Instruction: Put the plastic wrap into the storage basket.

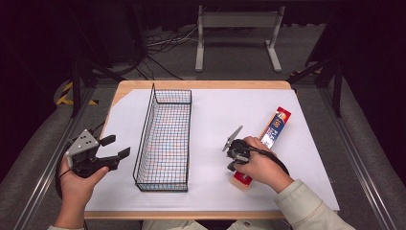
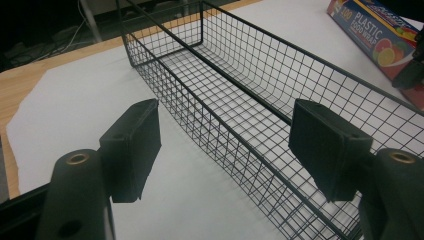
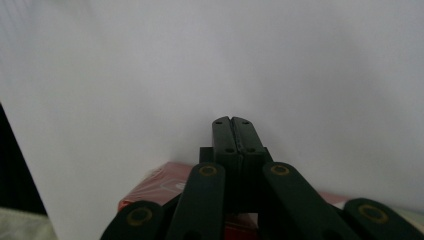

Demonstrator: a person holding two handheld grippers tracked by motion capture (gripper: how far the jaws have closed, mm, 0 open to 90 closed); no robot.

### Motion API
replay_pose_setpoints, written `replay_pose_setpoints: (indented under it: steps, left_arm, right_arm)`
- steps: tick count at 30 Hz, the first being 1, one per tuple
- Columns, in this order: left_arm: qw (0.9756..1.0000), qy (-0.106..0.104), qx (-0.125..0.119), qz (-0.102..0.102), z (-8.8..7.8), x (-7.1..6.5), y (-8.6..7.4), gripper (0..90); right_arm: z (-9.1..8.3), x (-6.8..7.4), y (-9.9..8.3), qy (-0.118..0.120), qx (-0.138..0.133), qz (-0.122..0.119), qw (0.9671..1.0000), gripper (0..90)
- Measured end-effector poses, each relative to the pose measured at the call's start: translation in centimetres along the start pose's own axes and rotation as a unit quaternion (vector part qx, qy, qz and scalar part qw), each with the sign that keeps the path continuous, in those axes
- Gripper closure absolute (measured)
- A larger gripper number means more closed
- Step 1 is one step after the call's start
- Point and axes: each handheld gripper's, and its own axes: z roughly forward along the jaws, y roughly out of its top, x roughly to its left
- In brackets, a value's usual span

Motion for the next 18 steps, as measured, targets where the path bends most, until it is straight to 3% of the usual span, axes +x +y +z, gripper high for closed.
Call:
replay_pose_setpoints:
  steps: [5,8,12,15,18]
  left_arm:
    - [1.0000,-0.001,0.004,-0.001,0.1,0.1,0.0,29.3]
    - [1.0000,0.000,0.003,-0.002,0.1,0.0,0.0,29.2]
    - [1.0000,-0.001,0.004,-0.002,0.1,0.1,0.0,29.1]
    - [1.0000,0.000,0.004,-0.003,0.1,0.2,-0.1,29.1]
    - [1.0000,0.001,0.000,-0.007,-0.1,0.2,-0.1,29.1]
  right_arm:
    - [-1.2,0.1,-2.8,0.009,0.026,0.013,0.9995,90.0]
    - [-1.6,0.1,-3.4,0.007,0.028,0.015,0.9995,90.0]
    - [-2.3,0.2,-4.7,-0.010,0.057,0.020,0.9981,90.0]
    - [-2.5,-0.1,-5.3,-0.003,0.054,0.029,0.9981,90.0]
    - [-2.6,-0.2,-5.8,0.000,0.073,0.030,0.9969,90.0]
